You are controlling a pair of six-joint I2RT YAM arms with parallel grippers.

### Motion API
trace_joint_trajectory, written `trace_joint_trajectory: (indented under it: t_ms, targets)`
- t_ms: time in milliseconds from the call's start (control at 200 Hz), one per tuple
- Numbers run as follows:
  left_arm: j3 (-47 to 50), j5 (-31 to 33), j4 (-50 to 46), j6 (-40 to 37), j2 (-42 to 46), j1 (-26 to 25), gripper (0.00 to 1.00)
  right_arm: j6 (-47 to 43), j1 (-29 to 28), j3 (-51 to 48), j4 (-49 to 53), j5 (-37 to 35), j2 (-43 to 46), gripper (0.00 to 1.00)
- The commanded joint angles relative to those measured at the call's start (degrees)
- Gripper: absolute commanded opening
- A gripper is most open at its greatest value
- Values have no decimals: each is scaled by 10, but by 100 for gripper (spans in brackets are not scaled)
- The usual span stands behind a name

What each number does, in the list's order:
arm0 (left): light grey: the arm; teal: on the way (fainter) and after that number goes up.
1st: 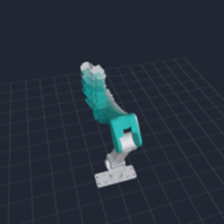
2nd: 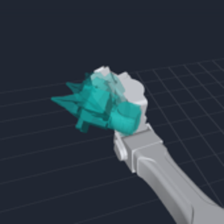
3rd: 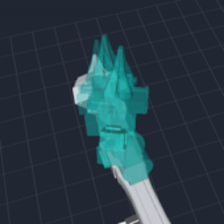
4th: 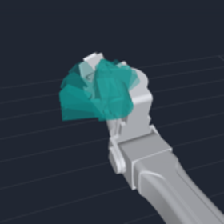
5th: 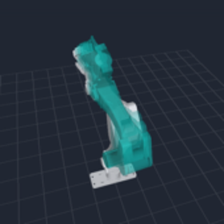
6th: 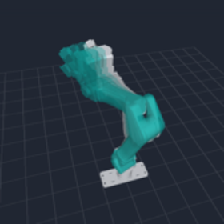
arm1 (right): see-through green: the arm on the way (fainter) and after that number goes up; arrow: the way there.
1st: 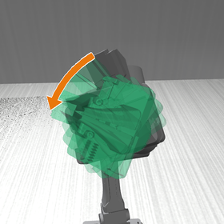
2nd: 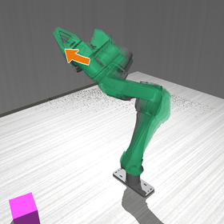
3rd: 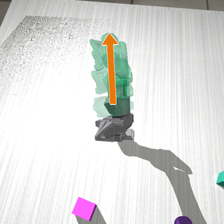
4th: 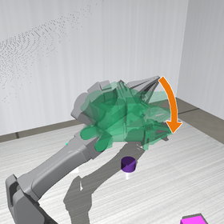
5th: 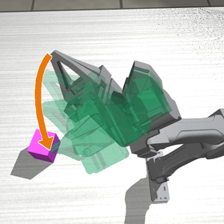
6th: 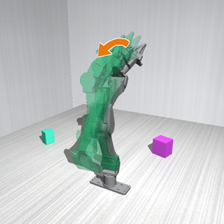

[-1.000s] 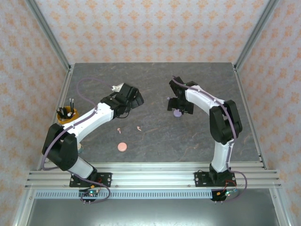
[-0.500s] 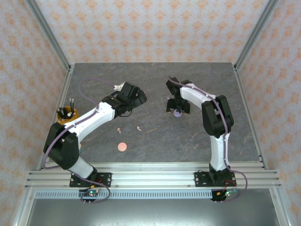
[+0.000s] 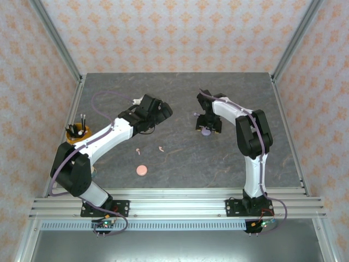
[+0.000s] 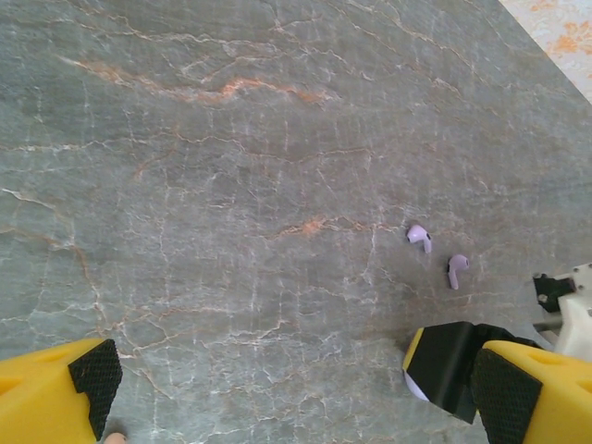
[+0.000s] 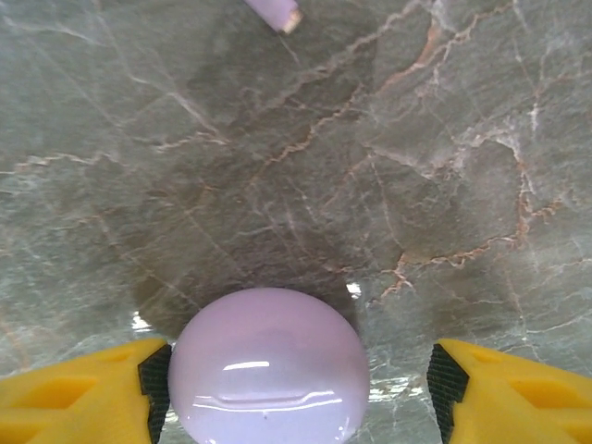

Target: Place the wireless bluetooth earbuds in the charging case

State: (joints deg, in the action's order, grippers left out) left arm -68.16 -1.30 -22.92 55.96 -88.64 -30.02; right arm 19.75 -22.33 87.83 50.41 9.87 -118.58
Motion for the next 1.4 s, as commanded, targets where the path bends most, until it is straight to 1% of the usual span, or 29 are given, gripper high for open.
trace_joint_trajectory:
  t_ms: [0, 210, 535, 761, 896, 986, 1056, 1106, 1246, 1391]
  targets:
    - [-19, -12, 5, 20, 4, -4, 100, 6, 2, -12, -10, 10, -2, 72]
    - [-19, -25, 10, 33, -13, -6, 100, 8, 0, -21, -15, 13, -3, 70]
    - [-27, -26, 9, 44, -39, -18, 100, 6, 0, -10, -11, -4, -21, 70]
    - [-24, -20, 9, 46, -37, -22, 100, 1, 0, -1, -6, -6, -30, 69]
    - [-25, -20, 11, 48, -39, -24, 100, -1, -1, 4, -4, -7, -32, 66]
    - [-26, -20, 11, 49, -41, -25, 100, -7, 0, 12, 0, -8, -35, 60]
    - [-26, -20, 10, 49, -41, -25, 100, -12, 0, 17, 4, -11, -37, 58]
    - [-26, -19, 11, 49, -40, -26, 100, -15, 0, 21, 7, -12, -38, 55]
    - [-25, -19, 12, 49, -41, -27, 100, -20, 0, 24, 12, -13, -39, 53]
    - [-23, -19, 14, 48, -43, -27, 100, -17, 0, 23, 14, -6, -32, 49]
